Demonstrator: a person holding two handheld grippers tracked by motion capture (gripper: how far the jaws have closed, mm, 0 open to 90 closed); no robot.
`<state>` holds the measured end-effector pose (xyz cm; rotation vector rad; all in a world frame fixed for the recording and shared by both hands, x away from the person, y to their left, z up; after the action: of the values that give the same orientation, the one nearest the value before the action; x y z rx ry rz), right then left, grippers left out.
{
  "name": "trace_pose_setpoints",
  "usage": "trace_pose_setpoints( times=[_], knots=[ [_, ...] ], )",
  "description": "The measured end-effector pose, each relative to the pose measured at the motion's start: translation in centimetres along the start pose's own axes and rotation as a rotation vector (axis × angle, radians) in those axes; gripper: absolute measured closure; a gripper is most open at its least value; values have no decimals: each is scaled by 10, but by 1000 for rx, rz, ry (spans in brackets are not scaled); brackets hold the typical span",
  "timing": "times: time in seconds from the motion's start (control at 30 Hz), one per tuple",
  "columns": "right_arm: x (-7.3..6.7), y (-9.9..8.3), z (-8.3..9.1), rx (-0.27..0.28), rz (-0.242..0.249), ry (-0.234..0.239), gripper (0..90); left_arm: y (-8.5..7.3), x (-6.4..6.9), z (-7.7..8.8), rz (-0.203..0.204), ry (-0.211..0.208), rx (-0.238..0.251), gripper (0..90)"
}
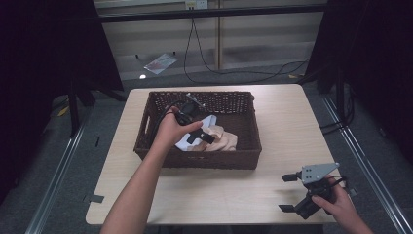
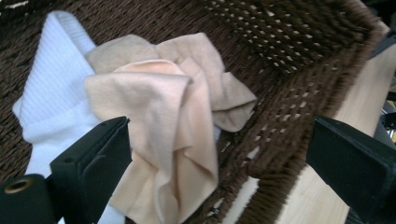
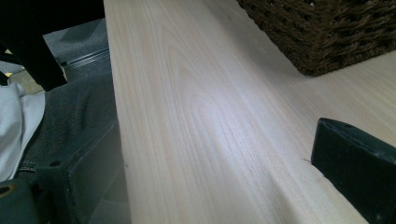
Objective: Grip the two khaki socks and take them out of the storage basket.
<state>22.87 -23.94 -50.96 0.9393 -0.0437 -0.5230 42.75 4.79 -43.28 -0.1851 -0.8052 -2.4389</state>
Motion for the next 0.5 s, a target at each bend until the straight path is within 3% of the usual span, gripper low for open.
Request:
trace_pose_setpoints(
  times=[0.2, 0.33, 0.5],
  knots=[
    [0, 0, 0, 1, 0, 0, 15, -2, -11, -8, 0, 30, -50, 63],
    [0, 0, 0, -1, -1, 0, 14, -2, -15, -10, -11, 35, -41, 64],
    [0, 0, 0, -2, -2, 0, 15, -3, -23, -16, 15, 60, -55, 62]
  ],
)
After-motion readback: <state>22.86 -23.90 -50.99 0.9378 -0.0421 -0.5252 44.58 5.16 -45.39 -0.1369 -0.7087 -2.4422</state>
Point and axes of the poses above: each handheld gripper's, and its own axes: z roughly backward along the jaws, y roughly out of its top, x roughly to its right, the point moved 6 cm from there along -z, roughly forward along the jaws, and after that the axes turned 2 degrees about -z, right-handed, at the moved point
